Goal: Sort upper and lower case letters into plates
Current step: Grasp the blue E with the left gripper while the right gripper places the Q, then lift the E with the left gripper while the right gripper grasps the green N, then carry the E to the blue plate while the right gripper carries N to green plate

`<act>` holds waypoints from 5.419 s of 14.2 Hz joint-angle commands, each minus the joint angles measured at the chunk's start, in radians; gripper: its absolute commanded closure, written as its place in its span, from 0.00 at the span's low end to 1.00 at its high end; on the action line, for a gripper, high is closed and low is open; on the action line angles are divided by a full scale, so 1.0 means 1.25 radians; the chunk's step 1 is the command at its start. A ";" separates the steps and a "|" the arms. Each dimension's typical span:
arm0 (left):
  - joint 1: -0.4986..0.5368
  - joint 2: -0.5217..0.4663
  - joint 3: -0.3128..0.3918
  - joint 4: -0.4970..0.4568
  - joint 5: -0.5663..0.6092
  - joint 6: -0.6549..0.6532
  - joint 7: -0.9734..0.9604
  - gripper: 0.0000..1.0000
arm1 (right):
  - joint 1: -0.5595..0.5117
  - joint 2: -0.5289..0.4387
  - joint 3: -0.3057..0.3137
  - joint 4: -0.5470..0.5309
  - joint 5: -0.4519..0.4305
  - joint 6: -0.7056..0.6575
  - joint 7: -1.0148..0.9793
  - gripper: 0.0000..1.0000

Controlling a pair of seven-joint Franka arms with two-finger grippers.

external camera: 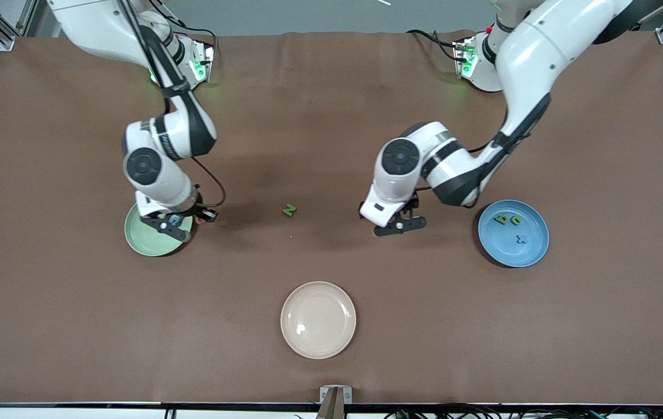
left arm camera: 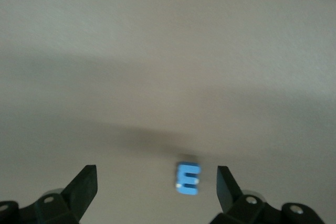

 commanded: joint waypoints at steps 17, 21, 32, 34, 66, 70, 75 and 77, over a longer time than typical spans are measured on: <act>-0.019 0.072 0.009 -0.023 -0.019 0.077 -0.067 0.03 | -0.241 -0.041 0.024 -0.149 -0.002 0.158 -0.331 0.00; -0.029 0.082 0.011 -0.022 -0.019 0.082 -0.085 0.17 | -0.146 -0.052 0.035 -0.066 0.007 -0.010 -0.190 0.00; -0.027 0.096 0.012 -0.039 -0.013 0.122 -0.083 0.45 | 0.269 0.113 0.032 0.163 0.006 -0.018 0.335 0.00; -0.028 0.100 0.012 -0.040 -0.007 0.122 -0.083 0.54 | 0.288 0.145 0.032 0.189 0.004 -0.014 0.346 0.00; 0.558 -0.063 -0.248 -0.102 0.087 -0.189 0.550 0.91 | 0.271 0.166 0.015 0.239 -0.006 -0.096 0.371 1.00; 0.622 -0.053 -0.247 -0.181 0.135 -0.057 0.554 0.91 | 0.139 0.044 0.015 0.151 -0.006 -0.139 0.129 1.00; 0.644 -0.033 -0.232 -0.209 0.179 -0.006 0.554 0.91 | 0.003 -0.040 0.015 0.023 -0.007 -0.098 -0.108 1.00; 0.646 -0.032 -0.216 -0.227 0.188 0.033 0.554 0.91 | -0.039 -0.055 0.015 -0.039 -0.007 -0.028 -0.182 1.00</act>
